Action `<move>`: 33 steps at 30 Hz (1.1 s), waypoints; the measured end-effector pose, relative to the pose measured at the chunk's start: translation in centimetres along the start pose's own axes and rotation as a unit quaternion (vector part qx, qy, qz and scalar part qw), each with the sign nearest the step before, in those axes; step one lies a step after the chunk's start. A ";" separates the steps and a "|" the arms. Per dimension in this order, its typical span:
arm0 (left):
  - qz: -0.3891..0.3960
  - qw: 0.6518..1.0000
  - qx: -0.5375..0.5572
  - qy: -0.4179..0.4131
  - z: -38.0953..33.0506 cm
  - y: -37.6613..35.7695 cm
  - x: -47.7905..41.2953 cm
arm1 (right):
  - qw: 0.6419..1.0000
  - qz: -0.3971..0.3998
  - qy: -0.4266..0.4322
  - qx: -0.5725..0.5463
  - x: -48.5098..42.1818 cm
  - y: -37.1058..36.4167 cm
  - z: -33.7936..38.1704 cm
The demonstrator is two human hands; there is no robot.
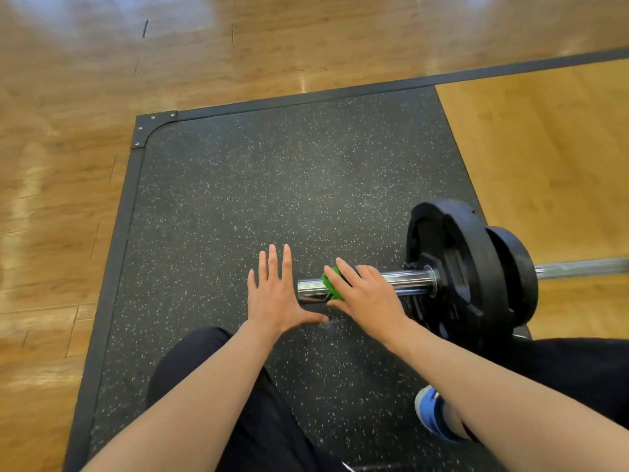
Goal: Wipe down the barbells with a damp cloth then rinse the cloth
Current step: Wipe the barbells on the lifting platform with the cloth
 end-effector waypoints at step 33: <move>-0.010 0.998 0.030 -0.049 -1.1 1.0 1.2 | 0.903 0.255 -0.312 -0.151 -4.9 -2.0 -3.1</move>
Point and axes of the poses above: each hand's wrist, its own x-axis away from the middle knuckle, its own y-axis out of the back of the hand, z = x × y, the point moved 8 cm from there along -x, towards the middle knuckle, and after that the axes turned 11 degrees about y, right-handed, at the moved point
